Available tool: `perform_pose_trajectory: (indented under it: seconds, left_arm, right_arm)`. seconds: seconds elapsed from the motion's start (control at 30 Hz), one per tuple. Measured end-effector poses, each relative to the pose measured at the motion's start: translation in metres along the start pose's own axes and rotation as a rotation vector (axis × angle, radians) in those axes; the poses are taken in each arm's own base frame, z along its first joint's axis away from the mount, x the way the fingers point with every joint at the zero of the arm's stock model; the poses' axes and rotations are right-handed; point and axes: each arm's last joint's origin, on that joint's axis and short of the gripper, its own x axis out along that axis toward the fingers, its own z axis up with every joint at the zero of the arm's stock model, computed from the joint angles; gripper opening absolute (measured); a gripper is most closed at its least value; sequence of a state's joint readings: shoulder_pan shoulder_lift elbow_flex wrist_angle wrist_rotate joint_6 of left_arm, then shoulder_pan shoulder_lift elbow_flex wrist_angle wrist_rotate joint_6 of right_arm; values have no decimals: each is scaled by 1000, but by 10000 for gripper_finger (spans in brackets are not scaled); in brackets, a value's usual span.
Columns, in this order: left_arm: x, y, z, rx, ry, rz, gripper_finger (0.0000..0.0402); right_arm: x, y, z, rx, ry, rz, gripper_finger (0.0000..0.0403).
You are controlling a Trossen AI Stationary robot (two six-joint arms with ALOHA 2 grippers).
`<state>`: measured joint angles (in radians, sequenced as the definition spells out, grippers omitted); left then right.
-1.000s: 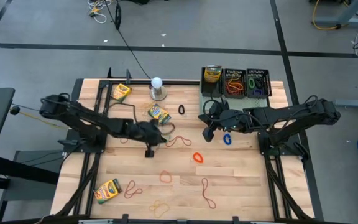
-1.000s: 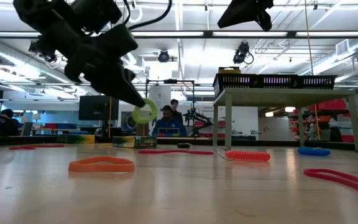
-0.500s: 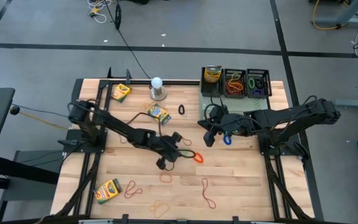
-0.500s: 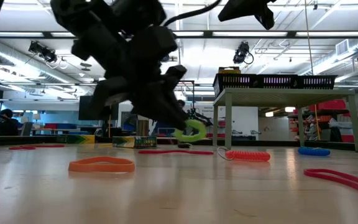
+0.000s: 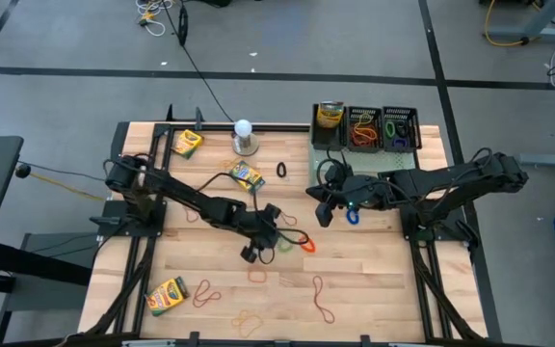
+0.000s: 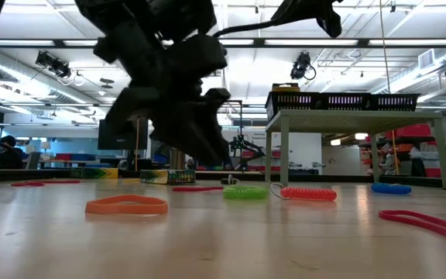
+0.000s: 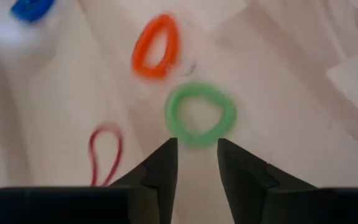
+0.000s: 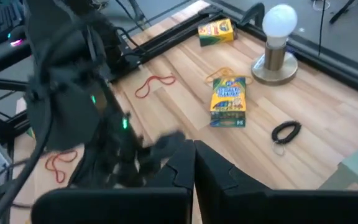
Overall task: Pick & Place Office Desk Supplies
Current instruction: Put the green spring keychain into the right basket on the shelf
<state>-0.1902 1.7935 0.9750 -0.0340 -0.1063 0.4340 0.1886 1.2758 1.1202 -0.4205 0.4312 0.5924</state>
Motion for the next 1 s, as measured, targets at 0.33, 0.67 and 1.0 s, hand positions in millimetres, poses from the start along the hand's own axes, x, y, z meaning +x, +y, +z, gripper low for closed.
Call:
perform_pose_trajectory:
  seconds: [0.33, 0.67, 1.0]
  left_arm:
    - [-53, -6, -35, -568, -192, 2, 16]
    - [-82, -34, -89, -944, -677, 229, 8]
    - [-86, -31, -109, -1012, -714, 365, 10]
  right_arm:
    - [12, 2, -10, 32, 102, 17, 9]
    - [71, 8, -50, 2, 355, 9, 9]
    - [125, 9, -98, -96, 565, 43, 55]
